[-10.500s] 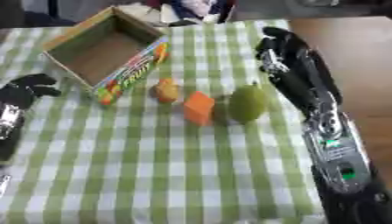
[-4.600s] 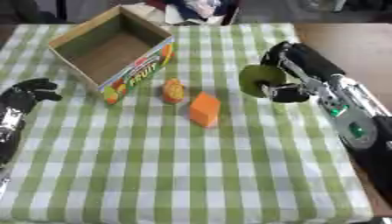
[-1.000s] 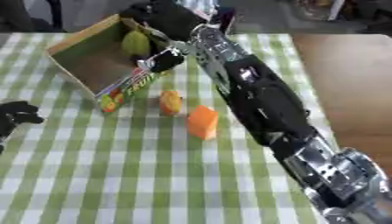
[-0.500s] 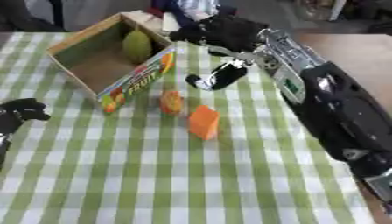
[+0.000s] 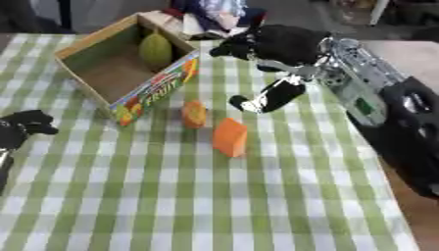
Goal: Pick up objects on the table and place them in the box.
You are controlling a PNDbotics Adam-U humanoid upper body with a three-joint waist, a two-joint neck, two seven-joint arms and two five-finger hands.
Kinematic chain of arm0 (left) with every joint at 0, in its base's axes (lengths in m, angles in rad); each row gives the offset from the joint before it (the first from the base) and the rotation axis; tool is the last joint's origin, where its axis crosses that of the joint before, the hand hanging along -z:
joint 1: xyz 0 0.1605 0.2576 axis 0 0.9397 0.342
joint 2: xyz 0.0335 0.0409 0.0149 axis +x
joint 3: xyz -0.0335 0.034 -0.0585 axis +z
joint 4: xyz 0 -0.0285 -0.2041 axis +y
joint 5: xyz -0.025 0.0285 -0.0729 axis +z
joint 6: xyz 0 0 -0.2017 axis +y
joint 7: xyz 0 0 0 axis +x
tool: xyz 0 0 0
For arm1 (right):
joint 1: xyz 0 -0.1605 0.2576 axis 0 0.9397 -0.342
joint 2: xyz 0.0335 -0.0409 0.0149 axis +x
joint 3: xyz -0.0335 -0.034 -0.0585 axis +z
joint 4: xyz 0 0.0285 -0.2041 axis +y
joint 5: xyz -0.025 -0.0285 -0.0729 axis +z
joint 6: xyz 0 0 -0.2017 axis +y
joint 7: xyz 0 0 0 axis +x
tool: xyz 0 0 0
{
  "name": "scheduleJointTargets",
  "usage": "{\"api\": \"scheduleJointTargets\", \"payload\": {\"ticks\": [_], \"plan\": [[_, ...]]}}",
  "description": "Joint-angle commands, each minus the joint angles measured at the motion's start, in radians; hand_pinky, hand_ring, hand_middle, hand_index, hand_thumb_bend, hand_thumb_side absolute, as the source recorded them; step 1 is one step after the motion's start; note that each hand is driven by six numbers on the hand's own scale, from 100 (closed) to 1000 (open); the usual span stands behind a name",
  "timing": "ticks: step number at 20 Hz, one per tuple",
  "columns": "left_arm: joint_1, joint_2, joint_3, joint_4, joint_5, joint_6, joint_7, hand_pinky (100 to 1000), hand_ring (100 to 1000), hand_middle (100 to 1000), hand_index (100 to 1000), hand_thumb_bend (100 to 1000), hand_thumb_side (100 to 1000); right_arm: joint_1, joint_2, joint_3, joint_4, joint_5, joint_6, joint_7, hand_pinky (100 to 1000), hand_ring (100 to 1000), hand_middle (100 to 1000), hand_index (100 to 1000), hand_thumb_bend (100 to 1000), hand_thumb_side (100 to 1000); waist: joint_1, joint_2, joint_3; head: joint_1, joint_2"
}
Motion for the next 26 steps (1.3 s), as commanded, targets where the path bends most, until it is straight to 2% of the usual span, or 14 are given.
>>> {"api": "scheduleJointTargets", "payload": {"ticks": [1, 9, 13, 26], "plan": [[-0.005, 0.024, 0.008, -0.013, -0.004, -0.001, 0.002, 845, 673, 699, 825, 100, 895, -0.008, -0.039, 0.005, -0.027, -0.059, 0.005, 0.050, 779, 845, 866, 990, 254, 600, 0.001, -0.014, 0.000, 0.001, 0.000], [-0.003, 0.025, 0.008, -0.013, -0.004, -0.002, 0.002, 845, 673, 699, 825, 100, 896, 0.006, -0.056, 0.016, -0.018, -0.199, 0.024, 0.192, 792, 858, 877, 994, 248, 577, 0.008, -0.013, -0.003, -0.006, 0.009], [-0.001, 0.024, 0.008, -0.013, -0.004, -0.003, 0.001, 845, 672, 699, 826, 100, 896, 0.013, -0.055, 0.016, -0.017, -0.233, 0.032, 0.246, 792, 859, 877, 989, 241, 572, 0.012, -0.013, -0.003, -0.014, 0.014], [0.001, 0.023, 0.006, -0.013, -0.003, -0.005, -0.003, 846, 672, 700, 826, 100, 898, 0.026, -0.026, 0.032, 0.027, -0.246, 0.023, 0.289, 783, 856, 866, 979, 217, 557, 0.018, -0.013, -0.004, -0.022, 0.024]]}}
